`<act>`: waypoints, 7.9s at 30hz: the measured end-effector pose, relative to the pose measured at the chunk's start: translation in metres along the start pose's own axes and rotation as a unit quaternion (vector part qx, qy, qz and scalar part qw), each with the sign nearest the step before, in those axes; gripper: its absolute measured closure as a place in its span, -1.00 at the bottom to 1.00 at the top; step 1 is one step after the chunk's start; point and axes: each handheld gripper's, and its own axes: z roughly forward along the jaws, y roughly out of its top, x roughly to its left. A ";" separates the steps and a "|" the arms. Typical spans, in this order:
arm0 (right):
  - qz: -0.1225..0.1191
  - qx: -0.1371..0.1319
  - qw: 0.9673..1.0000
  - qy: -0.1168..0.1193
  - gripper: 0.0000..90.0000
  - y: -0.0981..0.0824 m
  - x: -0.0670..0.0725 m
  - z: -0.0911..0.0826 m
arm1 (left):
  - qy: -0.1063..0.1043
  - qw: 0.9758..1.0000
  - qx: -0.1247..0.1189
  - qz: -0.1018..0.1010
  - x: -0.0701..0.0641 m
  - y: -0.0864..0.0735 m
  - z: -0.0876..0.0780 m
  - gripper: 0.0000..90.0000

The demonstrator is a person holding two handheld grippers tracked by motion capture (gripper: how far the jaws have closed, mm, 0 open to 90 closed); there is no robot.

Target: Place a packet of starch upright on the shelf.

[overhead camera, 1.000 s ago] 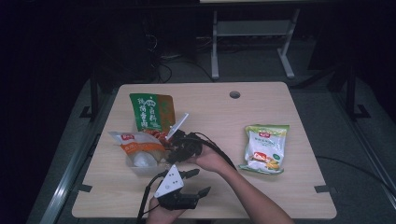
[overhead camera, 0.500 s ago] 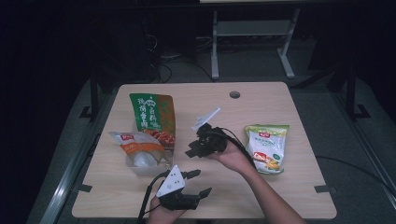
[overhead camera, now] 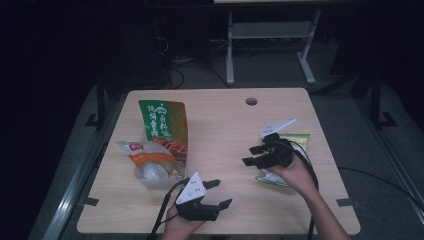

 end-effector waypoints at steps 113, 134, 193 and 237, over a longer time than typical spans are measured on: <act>0.004 -0.042 0.999 0.013 0.88 -0.051 -0.019 -0.026 | -0.054 0.995 0.042 -0.074 0.063 0.061 0.082 0.42; 0.000 -0.039 0.999 -0.012 0.94 -0.003 -0.021 -0.035 | -0.025 0.999 0.042 -0.014 0.029 0.028 0.026 -0.33; -0.086 -0.067 0.988 0.108 0.94 0.206 0.010 0.189 | -0.054 0.997 0.047 -0.001 0.028 -0.017 -0.010 -0.40; -0.047 -0.060 0.993 0.085 0.20 0.170 -0.016 0.144 | -0.048 0.997 0.064 0.006 0.028 -0.018 -0.004 -0.41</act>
